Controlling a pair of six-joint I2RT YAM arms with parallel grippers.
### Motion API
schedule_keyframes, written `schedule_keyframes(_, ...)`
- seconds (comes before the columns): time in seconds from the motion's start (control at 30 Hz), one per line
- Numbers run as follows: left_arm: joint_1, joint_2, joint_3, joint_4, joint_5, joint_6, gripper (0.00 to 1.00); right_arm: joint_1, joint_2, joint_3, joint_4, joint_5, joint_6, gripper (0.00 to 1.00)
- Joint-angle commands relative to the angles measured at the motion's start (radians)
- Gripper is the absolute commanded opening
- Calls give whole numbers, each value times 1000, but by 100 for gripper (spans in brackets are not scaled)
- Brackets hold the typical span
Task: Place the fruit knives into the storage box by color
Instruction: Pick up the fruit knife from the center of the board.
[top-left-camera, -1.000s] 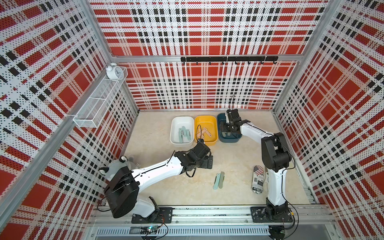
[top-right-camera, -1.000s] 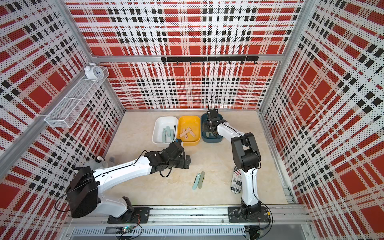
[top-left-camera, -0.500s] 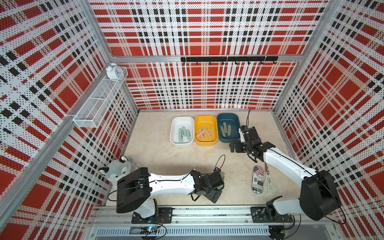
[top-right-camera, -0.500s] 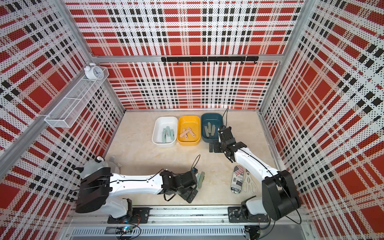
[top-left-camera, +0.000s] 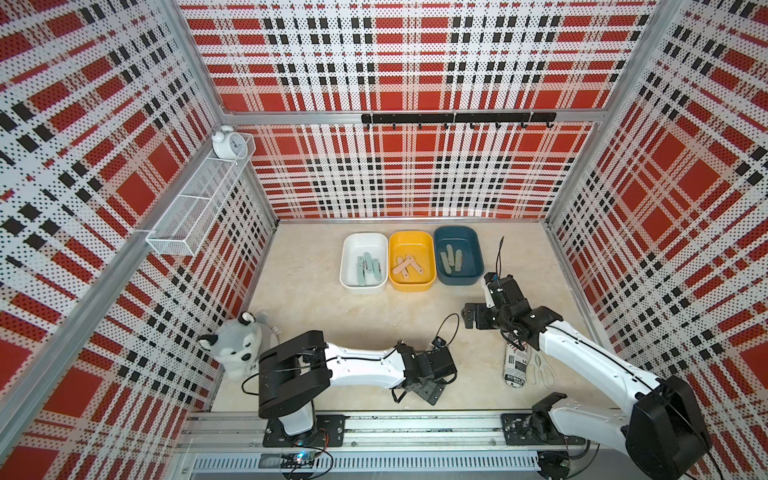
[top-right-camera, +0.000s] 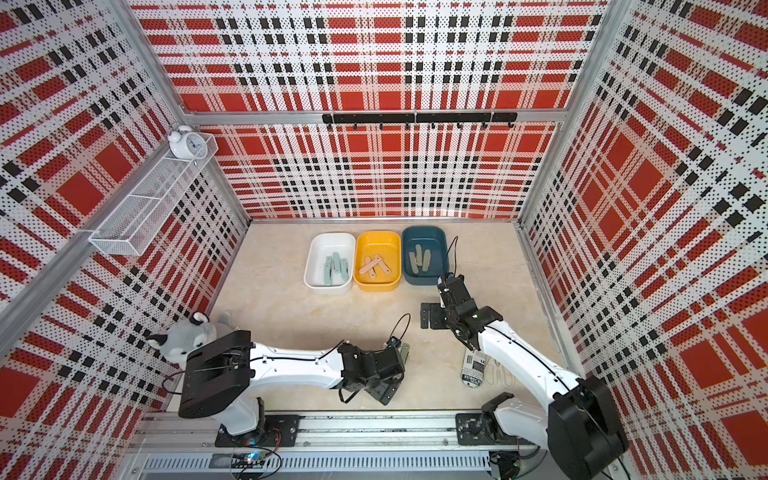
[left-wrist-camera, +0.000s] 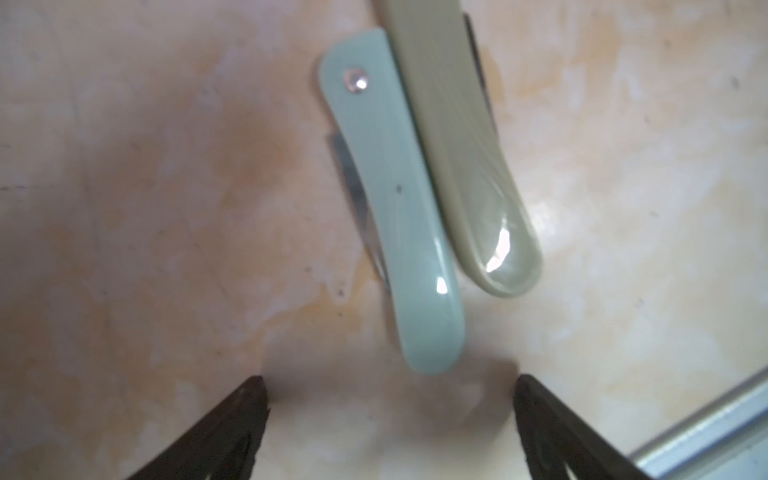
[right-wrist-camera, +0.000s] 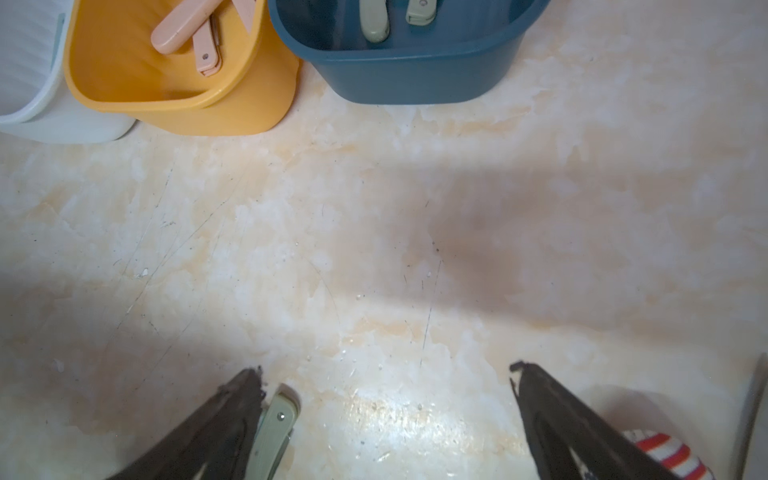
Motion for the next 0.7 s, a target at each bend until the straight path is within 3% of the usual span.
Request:
schedule_keyframes(0.0,44,20,-4,32,-31,-21,89,2,-10,-9,-9,-5,19,100)
schedule_keyframes(0.4,78,124,98,63,-49,10,84,1,19,-28,11,-21,17,100)
schedule_keyframes(0.67,85,129,81,71,-32,12,56,2,-6,-31,-12,11,14,100)
